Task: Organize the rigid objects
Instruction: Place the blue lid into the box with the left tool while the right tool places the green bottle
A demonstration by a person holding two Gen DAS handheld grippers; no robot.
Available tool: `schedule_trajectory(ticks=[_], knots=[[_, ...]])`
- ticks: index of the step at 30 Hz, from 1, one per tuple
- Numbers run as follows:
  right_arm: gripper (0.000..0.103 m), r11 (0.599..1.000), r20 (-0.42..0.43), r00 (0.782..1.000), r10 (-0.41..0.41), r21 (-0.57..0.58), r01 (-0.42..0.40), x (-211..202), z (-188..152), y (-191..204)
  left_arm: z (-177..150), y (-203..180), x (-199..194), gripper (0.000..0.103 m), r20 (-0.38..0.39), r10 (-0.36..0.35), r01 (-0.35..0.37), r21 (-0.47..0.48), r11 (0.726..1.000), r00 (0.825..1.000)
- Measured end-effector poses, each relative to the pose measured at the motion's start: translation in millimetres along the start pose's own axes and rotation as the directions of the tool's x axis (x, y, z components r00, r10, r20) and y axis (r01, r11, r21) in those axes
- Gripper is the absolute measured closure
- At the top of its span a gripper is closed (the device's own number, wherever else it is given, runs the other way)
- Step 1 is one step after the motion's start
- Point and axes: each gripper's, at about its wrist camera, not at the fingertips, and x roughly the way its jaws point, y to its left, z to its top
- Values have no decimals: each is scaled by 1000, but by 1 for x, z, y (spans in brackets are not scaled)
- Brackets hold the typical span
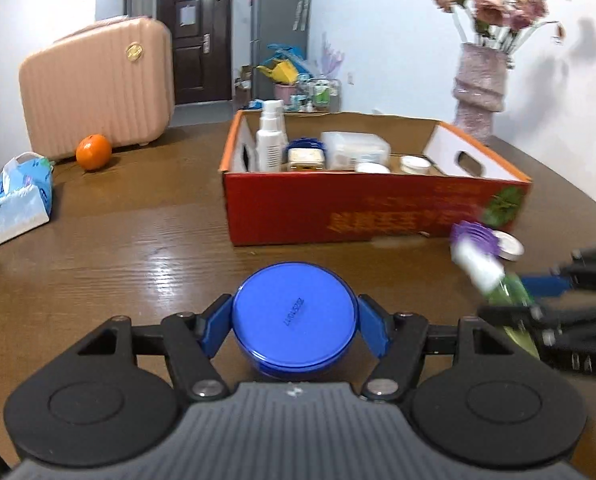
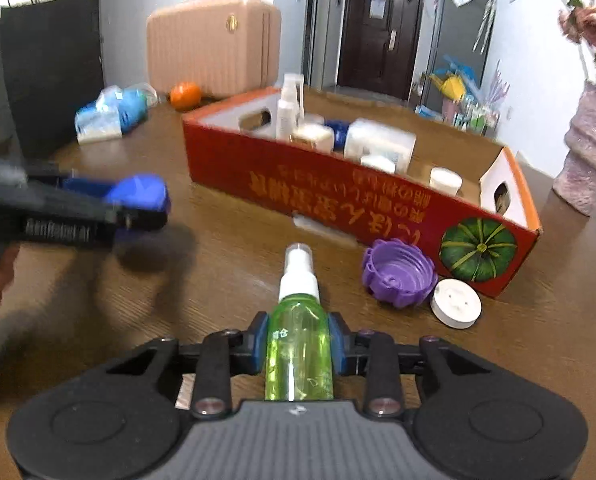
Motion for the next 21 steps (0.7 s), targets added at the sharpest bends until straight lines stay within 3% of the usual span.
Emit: schedule_trajectory(ticks=[7, 14, 21], knots=[[73, 989, 238, 970, -44, 151, 8, -59, -9, -14, 1, -16, -41, 36, 66, 5, -8, 49, 999, 998], [73, 982, 275, 956, -100, 185, 50, -73, -8, -31, 15, -38, -43, 36, 91, -39, 31, 87, 996, 995], [73, 989, 294, 948, -125, 113, 96, -60, 32, -60, 81, -61, 9, 36, 64, -162, 152, 134, 979, 985]])
